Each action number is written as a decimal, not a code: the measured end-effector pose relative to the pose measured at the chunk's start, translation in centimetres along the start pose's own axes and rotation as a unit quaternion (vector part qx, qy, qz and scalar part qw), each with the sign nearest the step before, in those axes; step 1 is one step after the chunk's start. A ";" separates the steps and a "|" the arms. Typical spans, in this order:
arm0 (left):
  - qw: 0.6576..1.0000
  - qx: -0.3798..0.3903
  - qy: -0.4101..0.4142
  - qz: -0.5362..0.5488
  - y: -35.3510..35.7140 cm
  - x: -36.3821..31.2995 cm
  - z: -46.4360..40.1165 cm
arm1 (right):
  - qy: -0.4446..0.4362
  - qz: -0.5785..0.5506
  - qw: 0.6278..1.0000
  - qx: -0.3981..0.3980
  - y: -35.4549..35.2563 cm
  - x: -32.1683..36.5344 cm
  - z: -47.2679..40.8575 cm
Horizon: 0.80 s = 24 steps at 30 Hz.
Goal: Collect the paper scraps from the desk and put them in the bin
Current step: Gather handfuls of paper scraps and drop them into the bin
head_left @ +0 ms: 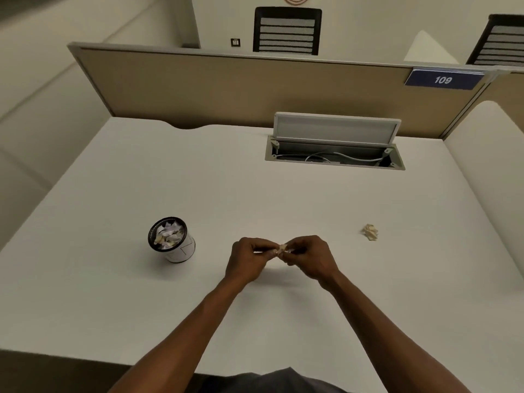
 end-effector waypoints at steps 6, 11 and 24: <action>0.996 -0.064 0.002 0.068 -6.1 0.1 0.2 | -0.053 -0.021 0.997 0.060 3.6 5.6 -2.1; 0.988 -0.119 -0.011 0.098 -11.4 0.9 0.6 | -0.081 -0.042 0.990 0.108 7.8 9.5 -4.2; 0.962 -0.252 -0.108 -0.016 -21.1 7.3 2.2 | -0.180 0.121 0.967 0.133 20.4 14.6 -7.1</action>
Point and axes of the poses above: each hand's wrist, its own z-axis away from the middle knuckle, its own y-axis out of the palm, x = y × z, the point moved 4 cm from there along -z, towards the middle knuckle, and after that the axes turned 9 degrees about -z, right-handed, at the moved point
